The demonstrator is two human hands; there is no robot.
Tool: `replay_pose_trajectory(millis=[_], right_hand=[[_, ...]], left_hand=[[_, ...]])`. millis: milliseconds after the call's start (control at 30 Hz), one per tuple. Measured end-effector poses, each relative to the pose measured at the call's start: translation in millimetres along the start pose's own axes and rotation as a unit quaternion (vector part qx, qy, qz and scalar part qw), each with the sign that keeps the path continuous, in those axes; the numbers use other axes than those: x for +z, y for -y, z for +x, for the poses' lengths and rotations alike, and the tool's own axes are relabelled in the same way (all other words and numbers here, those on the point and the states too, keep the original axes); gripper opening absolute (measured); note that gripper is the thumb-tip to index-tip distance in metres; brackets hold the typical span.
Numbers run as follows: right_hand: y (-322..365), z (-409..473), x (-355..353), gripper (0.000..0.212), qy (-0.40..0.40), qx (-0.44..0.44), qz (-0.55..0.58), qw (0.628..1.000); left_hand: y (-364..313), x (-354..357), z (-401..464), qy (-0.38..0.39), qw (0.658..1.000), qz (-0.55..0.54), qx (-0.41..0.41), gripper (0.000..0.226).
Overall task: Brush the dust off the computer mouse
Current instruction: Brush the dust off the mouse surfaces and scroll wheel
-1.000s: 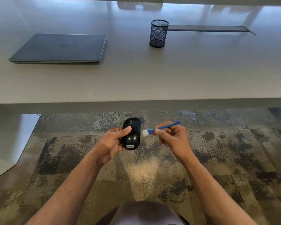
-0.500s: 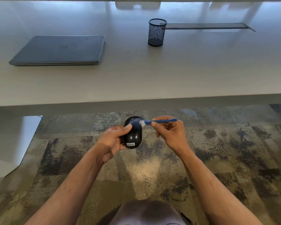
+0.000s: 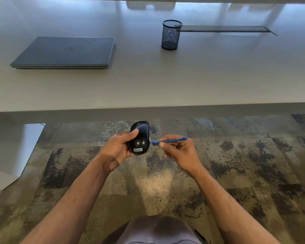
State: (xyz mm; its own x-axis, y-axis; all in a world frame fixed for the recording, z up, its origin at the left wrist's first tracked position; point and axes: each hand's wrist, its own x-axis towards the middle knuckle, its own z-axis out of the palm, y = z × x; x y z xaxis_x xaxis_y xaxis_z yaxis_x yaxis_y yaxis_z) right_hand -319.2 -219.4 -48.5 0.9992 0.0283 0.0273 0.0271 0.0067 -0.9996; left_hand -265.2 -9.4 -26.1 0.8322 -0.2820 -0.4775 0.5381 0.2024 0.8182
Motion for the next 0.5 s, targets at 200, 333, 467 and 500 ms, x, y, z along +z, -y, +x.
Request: replay_pose_trajectory(millis=[200, 333, 467, 500], right_hand=[[10, -1, -16, 0.008, -0.050, -0.005, 0.021, 0.999], [15, 10, -13, 0.009, -0.093, 0.000, -0.005, 0.996], [9, 2, 1, 0.009, -0.049, -0.007, -0.039, 0.998], [6, -1, 3, 0.010, -0.041, -0.008, -0.048, 0.998]], left_hand=[[-1, 0, 0, 0.011, 1.000, -0.007, -0.001, 0.048], [0, 4, 1, 0.016, 1.000, 0.003, -0.001, 0.046], [-1, 6, 3, -0.004, 1.000, -0.009, 0.009, 0.044], [-1, 5, 4, -0.011, 1.000, -0.011, 0.010, 0.045]])
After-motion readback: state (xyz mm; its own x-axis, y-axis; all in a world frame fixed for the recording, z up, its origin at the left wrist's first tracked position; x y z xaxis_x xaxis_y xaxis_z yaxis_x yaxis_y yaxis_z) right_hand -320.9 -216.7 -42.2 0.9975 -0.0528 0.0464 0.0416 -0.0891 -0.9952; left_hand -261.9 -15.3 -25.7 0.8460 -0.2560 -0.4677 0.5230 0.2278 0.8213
